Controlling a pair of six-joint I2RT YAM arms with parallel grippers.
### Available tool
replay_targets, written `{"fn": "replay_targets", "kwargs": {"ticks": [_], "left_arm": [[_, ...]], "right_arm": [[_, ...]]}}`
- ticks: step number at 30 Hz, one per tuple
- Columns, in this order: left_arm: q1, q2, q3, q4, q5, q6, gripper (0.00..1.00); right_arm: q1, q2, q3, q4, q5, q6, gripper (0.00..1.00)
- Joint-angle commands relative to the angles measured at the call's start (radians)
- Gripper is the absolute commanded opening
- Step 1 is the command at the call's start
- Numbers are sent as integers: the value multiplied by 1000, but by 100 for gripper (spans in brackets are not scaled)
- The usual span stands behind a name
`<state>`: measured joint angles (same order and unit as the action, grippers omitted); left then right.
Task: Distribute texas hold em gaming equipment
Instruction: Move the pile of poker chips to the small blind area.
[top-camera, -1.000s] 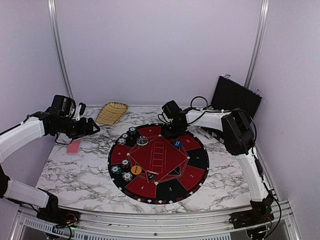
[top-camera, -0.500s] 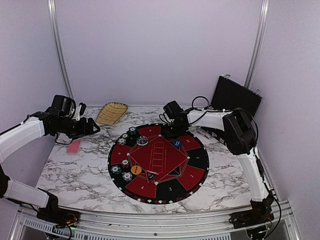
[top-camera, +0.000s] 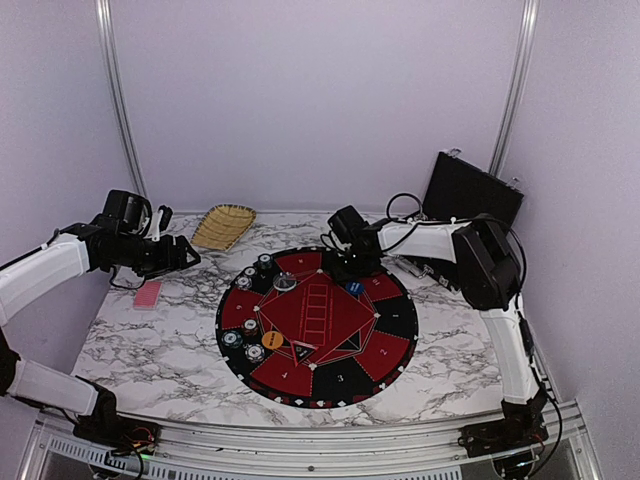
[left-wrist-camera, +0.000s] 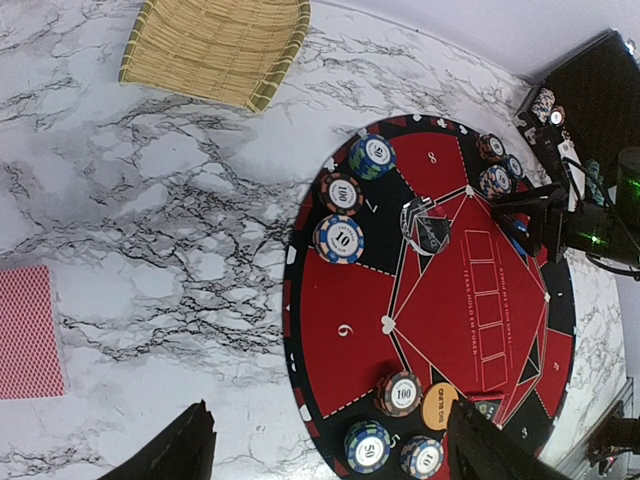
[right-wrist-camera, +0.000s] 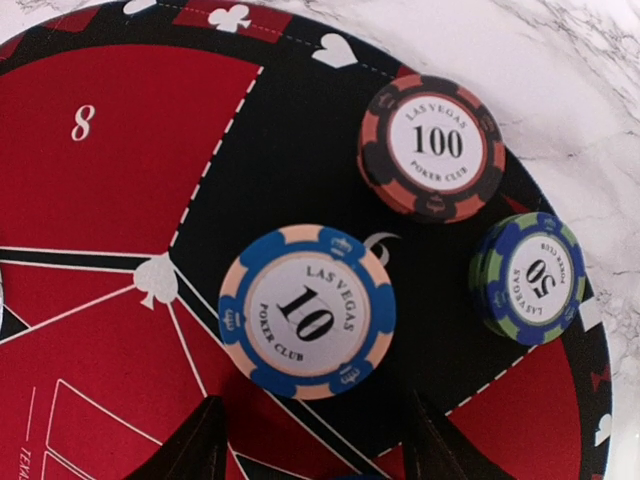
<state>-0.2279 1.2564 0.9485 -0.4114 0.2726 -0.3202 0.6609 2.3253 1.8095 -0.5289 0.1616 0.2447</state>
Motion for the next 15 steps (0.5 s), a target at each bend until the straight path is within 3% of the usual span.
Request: {"fn": "replay_targets", "kwargs": {"ticks": [1,15], "left_arm": [[6,2,-12,20,16,12,81],[6,5,-12,21,12,5,81]], "right_arm": [[12,-40,-29,-27,-26,11,58],[31,-143,-26,-38,9,9,58]]}}
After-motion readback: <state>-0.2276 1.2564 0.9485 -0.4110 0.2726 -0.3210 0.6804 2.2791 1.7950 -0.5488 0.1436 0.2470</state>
